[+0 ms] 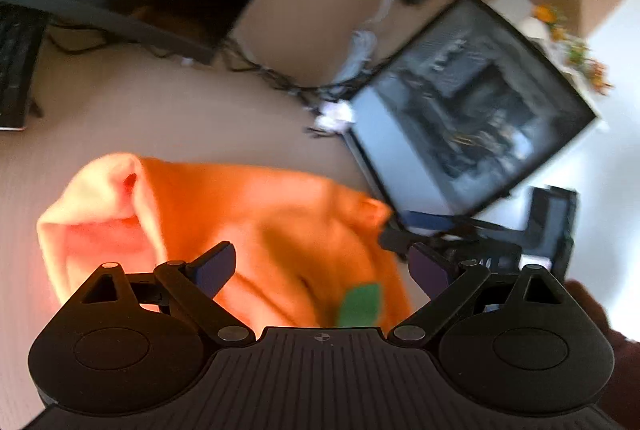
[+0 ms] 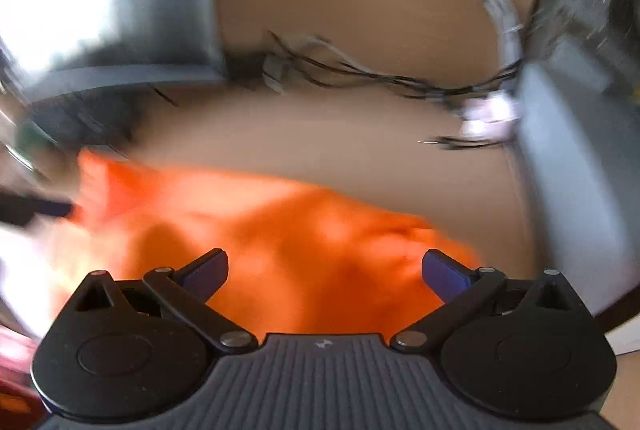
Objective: Fold clothes
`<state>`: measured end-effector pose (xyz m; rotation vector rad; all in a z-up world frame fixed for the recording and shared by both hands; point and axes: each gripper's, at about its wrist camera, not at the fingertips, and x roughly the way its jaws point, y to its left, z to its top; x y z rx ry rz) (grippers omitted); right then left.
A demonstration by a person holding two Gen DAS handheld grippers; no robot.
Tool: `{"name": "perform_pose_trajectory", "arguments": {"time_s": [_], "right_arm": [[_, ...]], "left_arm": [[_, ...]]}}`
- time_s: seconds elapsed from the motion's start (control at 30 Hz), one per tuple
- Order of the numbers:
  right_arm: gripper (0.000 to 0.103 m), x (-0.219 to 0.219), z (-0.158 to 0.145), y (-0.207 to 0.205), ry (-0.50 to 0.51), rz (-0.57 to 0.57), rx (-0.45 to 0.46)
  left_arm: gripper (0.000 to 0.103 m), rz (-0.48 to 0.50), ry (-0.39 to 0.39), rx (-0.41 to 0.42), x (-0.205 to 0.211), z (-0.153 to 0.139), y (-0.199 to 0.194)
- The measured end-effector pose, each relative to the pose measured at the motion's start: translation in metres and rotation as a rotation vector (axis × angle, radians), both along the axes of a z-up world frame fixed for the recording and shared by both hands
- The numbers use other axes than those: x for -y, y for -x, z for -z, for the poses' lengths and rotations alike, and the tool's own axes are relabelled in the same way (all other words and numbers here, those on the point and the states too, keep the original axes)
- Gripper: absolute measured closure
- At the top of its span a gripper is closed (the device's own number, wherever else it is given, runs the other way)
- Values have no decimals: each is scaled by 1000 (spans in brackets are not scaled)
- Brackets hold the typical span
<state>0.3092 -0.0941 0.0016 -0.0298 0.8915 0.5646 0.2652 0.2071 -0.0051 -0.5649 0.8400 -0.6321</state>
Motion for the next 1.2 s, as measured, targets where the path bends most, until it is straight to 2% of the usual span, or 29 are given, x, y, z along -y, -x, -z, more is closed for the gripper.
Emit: {"name": "perform_pose_trajectory", "arguments": {"time_s": [0.07,0.1,0.2,0.3,0.37,0.47,0.57,0.67,0.73,0.83,0.9,1.0,1.07,1.13,1.2], "right_arm": [[0,6,-2,2,-140,-16,-51],[0,3,6,4,-122,9,-62],[0,-6,34,13,68,140,-35],[0,-10,53,32,198,210,-20],[0,-12,61,50,221,228,-47],[0,-22,69,76,235,248,-97],[0,-31,62,101,194,171,-117],[0,-33,33,118,162,33,-45],[0,-26,11,120,150,-16,8],[0,-6,-16,110,132,-22,102],[0,7,-23,97,138,17,169],[0,23,-11,70,218,122,246],[0,28,10,59,261,142,257],[0,31,36,49,286,128,231],[0,32,61,41,313,109,203]], "left_arm": [[4,43,8,-79,5,18,0],[4,51,2,-135,9,30,-1],[4,49,-19,-265,15,64,-4],[4,27,-26,-295,15,79,-15],[4,23,-22,-289,15,82,-29],[5,-43,-37,-261,16,81,-62],[5,-112,-67,-244,17,67,-81],[4,-101,-106,-147,16,43,-70],[4,-103,-133,-121,14,35,-56],[4,-145,-160,-118,7,32,-31],[4,-175,-122,-127,7,33,-14],[5,-175,-38,-155,24,31,8],[11,-152,-8,-169,46,30,16],[18,-125,-20,-215,75,38,17],[19,-117,-92,-229,94,46,9]]}}
